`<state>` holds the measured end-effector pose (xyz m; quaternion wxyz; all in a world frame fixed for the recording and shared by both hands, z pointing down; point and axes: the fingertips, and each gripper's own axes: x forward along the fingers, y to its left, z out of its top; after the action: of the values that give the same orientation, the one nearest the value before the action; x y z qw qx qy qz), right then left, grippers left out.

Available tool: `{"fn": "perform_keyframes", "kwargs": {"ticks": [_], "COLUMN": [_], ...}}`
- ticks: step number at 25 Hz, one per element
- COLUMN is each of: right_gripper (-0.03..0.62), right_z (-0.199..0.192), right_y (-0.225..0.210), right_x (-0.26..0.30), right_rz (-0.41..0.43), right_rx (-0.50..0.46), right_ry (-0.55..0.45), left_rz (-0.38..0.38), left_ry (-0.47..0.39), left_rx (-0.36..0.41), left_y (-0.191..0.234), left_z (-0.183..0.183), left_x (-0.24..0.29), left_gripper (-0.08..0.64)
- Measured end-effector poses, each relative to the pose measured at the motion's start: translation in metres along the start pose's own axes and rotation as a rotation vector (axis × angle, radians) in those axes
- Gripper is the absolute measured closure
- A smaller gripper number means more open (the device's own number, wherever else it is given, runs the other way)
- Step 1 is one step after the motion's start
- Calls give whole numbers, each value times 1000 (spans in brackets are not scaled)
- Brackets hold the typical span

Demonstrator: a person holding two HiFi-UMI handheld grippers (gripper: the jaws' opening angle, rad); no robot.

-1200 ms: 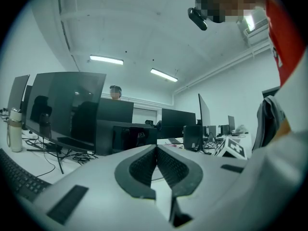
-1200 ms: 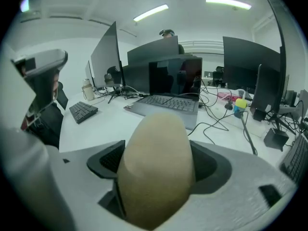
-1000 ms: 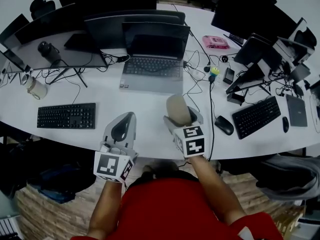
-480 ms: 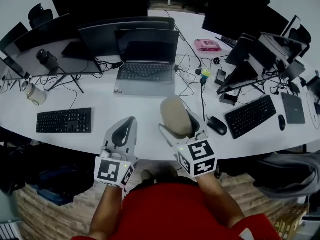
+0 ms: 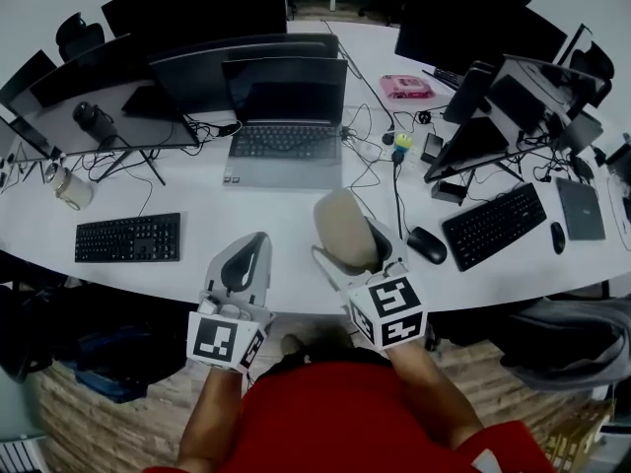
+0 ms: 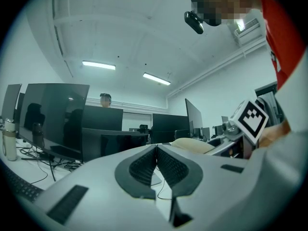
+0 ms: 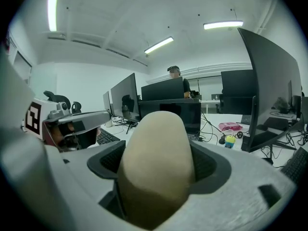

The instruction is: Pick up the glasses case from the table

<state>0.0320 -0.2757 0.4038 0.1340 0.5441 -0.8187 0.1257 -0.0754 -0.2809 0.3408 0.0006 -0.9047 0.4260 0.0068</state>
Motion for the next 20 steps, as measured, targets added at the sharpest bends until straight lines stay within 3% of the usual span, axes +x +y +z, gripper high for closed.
{"fn": "perform_keyframes", "kwargs": {"ticks": [20], "right_gripper": [196], "right_z": [0], "right_y": [0], "right_x": [0], "right_rz": [-8], "right_rx": [6], "right_ry": [-9], "left_rz": [12], "left_ry": [-11], "left_rx": [-4], "left_y": [3], "left_z": [1], "left_x": [-1], "left_gripper": [549]}}
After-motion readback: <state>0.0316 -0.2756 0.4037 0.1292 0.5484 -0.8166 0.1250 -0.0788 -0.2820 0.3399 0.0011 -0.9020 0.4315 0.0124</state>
